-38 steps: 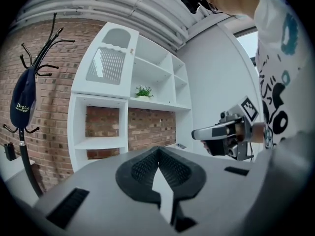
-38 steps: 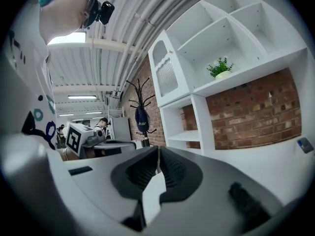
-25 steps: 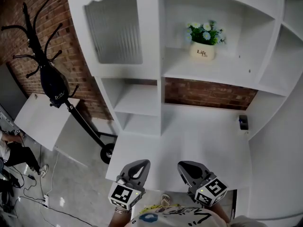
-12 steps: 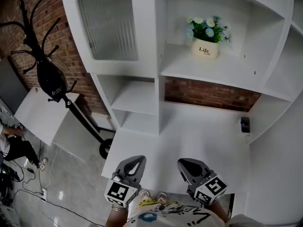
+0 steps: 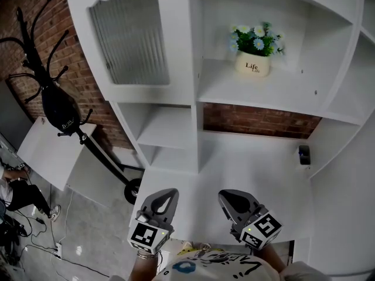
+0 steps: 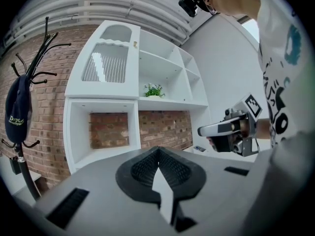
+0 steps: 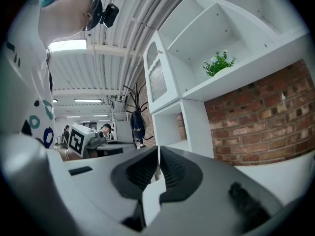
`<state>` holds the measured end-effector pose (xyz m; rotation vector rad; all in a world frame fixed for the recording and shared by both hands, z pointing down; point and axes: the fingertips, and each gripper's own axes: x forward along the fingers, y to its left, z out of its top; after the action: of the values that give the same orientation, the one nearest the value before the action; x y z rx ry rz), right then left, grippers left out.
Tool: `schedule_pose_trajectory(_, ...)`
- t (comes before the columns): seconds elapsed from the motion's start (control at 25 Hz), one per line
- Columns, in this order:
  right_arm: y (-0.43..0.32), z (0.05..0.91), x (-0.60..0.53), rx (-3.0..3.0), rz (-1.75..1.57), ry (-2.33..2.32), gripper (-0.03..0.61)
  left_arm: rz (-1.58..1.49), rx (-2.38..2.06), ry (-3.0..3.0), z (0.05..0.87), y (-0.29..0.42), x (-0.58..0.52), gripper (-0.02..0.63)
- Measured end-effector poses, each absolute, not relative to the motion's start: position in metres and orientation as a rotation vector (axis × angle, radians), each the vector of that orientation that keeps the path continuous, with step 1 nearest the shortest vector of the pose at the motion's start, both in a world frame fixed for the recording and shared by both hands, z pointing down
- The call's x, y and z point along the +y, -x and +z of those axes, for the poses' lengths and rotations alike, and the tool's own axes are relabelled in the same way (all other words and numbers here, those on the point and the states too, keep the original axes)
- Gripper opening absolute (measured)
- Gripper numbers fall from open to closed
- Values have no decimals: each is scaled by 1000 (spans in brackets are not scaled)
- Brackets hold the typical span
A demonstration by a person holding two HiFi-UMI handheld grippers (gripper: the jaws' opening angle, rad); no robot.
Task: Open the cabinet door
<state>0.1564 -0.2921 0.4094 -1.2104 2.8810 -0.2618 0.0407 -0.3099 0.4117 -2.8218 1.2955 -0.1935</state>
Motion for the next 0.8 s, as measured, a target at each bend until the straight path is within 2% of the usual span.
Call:
schedule_pose_trajectory(0.24,-144,350,-352,2805,-78,1200,29,-214,1239,2785,389,-30,-345,15)
schedule_pose_trajectory(0.44,-131,301,-402,2768,143,1236,29,-91,1169,2800,350,-19,-390,15)
schedule_pose_trajectory(0.8,-116,237,-467,2704,301,1355,31,-85,1103,2625,282,-24,-453,15)
